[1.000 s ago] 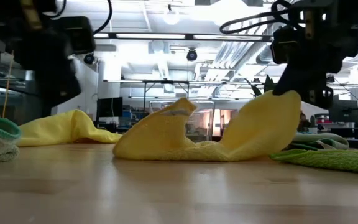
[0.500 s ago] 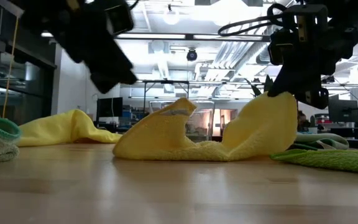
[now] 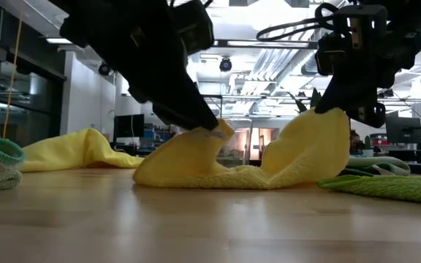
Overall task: Fold microfiber towels
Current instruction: Fold the right yellow towel
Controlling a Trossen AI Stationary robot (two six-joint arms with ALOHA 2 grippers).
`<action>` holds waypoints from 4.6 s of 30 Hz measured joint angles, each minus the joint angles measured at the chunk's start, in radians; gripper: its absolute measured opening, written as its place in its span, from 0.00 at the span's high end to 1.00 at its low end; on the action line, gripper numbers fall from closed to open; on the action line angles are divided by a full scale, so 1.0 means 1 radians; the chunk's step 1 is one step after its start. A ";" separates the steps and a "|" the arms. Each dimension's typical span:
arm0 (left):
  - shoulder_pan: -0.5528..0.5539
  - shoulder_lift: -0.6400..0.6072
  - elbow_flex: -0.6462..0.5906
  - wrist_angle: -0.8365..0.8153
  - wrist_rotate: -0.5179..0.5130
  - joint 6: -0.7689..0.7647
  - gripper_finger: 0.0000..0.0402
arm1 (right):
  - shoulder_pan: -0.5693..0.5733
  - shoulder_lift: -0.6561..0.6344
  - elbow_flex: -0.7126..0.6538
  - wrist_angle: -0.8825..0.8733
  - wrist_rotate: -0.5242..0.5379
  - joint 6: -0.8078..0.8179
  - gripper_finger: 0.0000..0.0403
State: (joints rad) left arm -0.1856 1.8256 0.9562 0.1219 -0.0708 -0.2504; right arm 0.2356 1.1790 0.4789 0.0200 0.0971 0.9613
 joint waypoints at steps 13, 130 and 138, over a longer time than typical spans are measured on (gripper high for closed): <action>-0.005 0.009 0.002 -0.016 -0.132 0.001 0.81 | 0.000 0.000 0.000 0.000 0.000 -0.002 1.00; 0.368 -0.596 -0.336 -0.160 0.104 -0.135 0.61 | -0.194 0.060 0.177 -0.404 -0.026 -0.117 0.36; 0.170 -0.412 -0.338 -0.145 0.074 0.140 0.61 | -0.094 0.108 0.138 -0.283 -0.043 -0.346 0.36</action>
State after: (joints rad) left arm -0.0155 1.4137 0.6180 -0.0235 0.0027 -0.1101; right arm 0.1414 1.2872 0.6174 -0.2625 0.0540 0.6148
